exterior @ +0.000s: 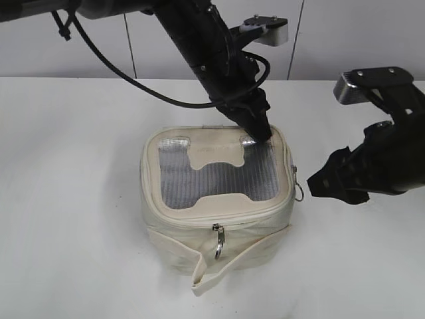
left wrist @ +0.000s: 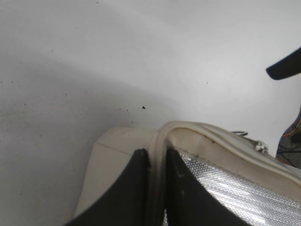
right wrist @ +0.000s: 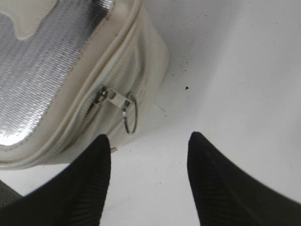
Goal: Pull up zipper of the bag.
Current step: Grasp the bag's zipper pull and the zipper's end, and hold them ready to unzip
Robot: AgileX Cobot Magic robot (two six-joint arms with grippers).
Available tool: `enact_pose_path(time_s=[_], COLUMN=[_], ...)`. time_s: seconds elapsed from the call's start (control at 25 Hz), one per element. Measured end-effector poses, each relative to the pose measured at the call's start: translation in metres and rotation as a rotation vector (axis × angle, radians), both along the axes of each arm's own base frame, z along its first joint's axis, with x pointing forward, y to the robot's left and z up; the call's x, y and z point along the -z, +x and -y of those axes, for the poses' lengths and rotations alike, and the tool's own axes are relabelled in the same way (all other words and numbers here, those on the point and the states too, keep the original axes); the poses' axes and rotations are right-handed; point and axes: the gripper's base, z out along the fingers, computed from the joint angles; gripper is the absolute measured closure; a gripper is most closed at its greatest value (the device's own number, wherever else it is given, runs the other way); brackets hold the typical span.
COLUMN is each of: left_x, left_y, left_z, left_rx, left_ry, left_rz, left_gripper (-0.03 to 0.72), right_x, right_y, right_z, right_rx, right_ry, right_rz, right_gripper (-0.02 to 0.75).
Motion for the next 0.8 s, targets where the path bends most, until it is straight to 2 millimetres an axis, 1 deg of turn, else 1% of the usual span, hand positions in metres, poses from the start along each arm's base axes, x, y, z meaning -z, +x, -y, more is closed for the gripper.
enact_pose_path(time_s=[0.16,0.32,0.6,0.8], left_x=[0.0,0.0,0.0,0.0], left_y=[0.0,0.0,0.0,0.0], left_z=[0.0,0.0,0.0,0.0], left_rx=[0.0,0.0,0.0,0.0], left_ry=[0.0,0.0,-0.001,-0.001], left_rz=[0.0,0.0,-0.001,-0.001], left_gripper=[0.613,0.613,0.613,0.613], right_x=[0.014,0.02,0.017,0.034], right_y=[-0.005,-0.009,-0.004,0.002], right_z=[0.004,0.005,0.0,-0.002], right_rx=[0.06,0.068,0.033,0.036], right_ry=[0.019,0.039,0.083,0.053], right_rz=[0.008,0.013,0.082,0.039], right_gripper=[0.352,0.362,0.363,0.363])
